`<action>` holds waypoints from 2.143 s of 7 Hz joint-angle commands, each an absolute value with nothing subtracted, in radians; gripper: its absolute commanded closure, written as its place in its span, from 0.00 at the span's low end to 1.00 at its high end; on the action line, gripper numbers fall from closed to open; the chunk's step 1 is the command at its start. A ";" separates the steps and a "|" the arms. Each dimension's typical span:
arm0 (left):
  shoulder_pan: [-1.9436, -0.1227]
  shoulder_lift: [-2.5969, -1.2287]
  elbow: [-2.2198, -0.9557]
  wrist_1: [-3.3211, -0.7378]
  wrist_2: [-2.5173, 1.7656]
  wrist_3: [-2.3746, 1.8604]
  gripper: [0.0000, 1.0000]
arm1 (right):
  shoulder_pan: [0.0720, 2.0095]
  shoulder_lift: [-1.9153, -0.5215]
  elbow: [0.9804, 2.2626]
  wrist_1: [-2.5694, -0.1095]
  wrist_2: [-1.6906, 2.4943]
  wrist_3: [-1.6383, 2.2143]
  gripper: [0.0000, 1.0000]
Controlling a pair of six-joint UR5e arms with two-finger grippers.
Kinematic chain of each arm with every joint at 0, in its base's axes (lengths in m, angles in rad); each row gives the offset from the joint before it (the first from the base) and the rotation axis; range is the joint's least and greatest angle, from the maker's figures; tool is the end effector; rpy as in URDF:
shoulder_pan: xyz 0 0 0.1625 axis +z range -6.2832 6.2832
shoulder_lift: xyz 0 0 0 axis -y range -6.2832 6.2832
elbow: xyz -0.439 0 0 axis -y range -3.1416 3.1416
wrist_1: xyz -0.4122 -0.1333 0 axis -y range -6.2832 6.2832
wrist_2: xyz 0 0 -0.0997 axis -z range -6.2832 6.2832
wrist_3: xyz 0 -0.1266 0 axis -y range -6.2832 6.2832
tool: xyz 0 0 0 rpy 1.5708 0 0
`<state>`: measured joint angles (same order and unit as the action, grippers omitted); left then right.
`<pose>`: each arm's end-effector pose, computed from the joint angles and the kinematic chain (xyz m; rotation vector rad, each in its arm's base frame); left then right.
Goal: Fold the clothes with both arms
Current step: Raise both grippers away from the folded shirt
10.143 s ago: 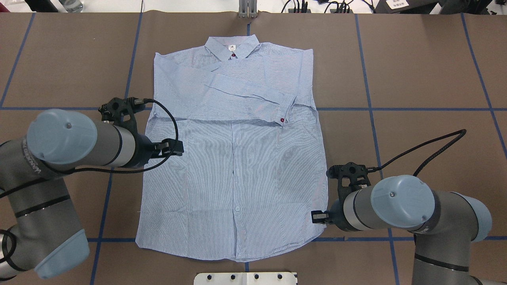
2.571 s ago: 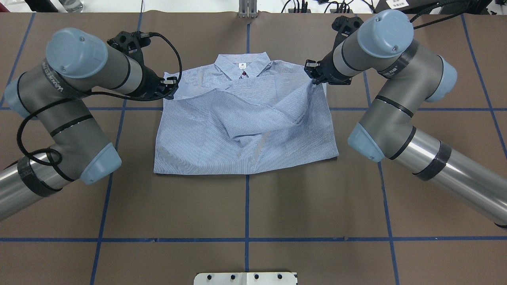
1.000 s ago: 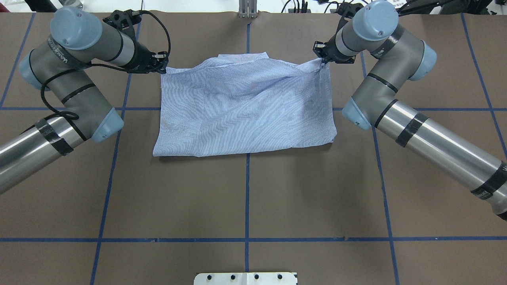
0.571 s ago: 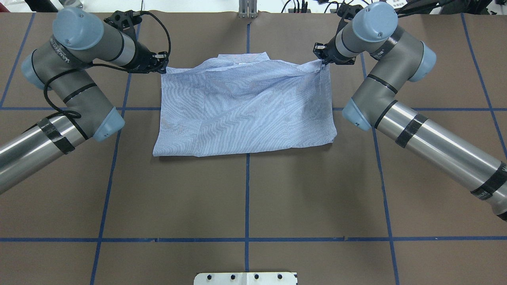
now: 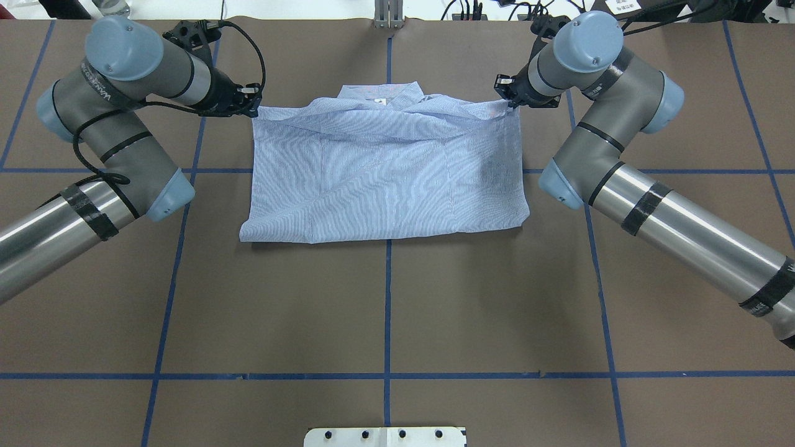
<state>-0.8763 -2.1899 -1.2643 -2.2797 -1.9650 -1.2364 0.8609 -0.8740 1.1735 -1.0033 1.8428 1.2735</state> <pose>0.4461 -0.6679 0.3692 0.2787 1.0351 -0.2880 -0.4677 -0.6965 0.3805 0.2601 -0.8664 0.4071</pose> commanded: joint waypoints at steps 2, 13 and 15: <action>-0.877 -2.192 -1.266 -2.286 -1.965 -1.236 0.63 | 0.858 -0.861 1.181 -0.989 1.848 1.275 0.13; -0.991 -2.125 -1.390 -2.267 -2.108 -1.221 0.00 | 0.711 -1.201 1.548 -1.009 2.059 1.197 0.10; -0.991 -2.123 -1.390 -2.267 -2.108 -1.221 0.01 | 0.710 -1.196 1.545 -1.008 2.066 1.195 0.42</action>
